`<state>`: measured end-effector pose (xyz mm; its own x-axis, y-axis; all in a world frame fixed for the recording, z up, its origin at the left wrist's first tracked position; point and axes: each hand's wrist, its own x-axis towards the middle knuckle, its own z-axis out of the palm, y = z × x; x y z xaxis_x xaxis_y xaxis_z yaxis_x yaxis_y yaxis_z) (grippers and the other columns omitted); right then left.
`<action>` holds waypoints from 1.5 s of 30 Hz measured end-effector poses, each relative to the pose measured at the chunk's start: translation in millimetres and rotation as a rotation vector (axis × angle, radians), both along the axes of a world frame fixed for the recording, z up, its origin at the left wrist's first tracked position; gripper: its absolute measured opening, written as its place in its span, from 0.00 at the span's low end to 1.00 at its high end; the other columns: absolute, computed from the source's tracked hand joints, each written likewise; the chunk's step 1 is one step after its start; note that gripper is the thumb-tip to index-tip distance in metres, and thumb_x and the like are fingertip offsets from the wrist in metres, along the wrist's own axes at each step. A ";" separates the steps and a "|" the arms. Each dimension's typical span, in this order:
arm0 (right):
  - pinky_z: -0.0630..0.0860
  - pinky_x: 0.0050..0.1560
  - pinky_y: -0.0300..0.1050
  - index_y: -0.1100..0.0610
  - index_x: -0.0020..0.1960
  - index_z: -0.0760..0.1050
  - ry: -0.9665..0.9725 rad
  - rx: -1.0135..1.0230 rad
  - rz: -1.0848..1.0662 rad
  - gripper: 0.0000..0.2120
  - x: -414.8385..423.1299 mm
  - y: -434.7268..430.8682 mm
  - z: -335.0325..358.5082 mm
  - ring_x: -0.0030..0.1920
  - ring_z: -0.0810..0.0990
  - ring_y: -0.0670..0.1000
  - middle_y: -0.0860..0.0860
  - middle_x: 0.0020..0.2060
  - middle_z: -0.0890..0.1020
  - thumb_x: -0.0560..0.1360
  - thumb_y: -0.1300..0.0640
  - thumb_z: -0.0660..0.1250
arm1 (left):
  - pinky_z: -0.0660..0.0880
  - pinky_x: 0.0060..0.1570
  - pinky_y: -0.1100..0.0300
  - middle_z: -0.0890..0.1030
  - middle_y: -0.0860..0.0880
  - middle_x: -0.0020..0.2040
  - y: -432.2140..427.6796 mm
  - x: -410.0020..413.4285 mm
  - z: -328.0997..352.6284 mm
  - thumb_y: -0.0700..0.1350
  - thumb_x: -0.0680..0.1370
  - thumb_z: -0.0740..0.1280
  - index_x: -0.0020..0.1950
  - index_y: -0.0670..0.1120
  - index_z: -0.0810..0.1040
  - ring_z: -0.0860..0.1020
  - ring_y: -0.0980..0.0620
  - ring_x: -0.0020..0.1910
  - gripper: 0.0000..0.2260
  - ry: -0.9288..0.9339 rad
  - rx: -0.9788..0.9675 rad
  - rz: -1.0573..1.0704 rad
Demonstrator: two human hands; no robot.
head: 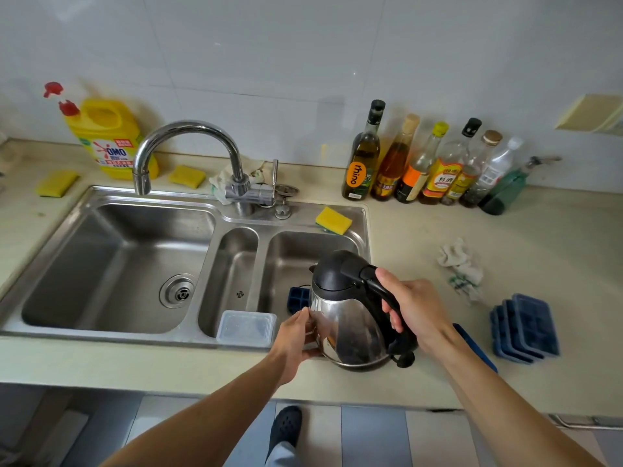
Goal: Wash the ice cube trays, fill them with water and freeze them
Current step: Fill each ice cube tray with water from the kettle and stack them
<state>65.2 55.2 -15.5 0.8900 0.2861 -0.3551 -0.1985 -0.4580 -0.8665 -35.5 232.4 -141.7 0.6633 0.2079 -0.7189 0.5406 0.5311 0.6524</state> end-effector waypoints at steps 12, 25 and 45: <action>0.73 0.30 0.45 0.57 0.26 0.77 0.034 -0.023 -0.020 0.31 0.7 5.3 0.8 0.23 0.71 0.53 0.54 0.21 0.74 0.70 0.30 0.68 | 0.82 0.41 0.50 0.87 0.42 0.47 1.3 -1.5 -4.7 0.53 0.86 0.56 0.52 0.44 0.83 0.84 0.41 0.51 0.19 0.070 -0.004 0.011; 0.71 0.26 0.41 0.55 0.24 0.77 0.046 -0.037 -0.044 0.30 -0.5 10.8 4.5 0.21 0.70 0.51 0.51 0.20 0.74 0.77 0.37 0.68 | 0.83 0.43 0.50 0.87 0.42 0.46 3.6 -0.7 -7.4 0.54 0.86 0.56 0.53 0.44 0.83 0.84 0.40 0.51 0.20 0.077 -0.026 -0.009; 0.71 0.26 0.42 0.56 0.24 0.77 0.047 -0.032 -0.048 0.30 -3.1 9.7 10.2 0.21 0.70 0.51 0.51 0.20 0.74 0.77 0.37 0.69 | 0.82 0.44 0.50 0.86 0.40 0.49 0.0 -4.1 -4.6 0.54 0.86 0.56 0.52 0.43 0.84 0.83 0.38 0.55 0.21 0.076 -0.028 0.008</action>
<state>62.1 64.9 -5.3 0.8846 0.2318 -0.4046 -0.2605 -0.4740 -0.8411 -39.6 232.4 -146.3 0.6051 0.1928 -0.7724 0.5832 0.5531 0.5949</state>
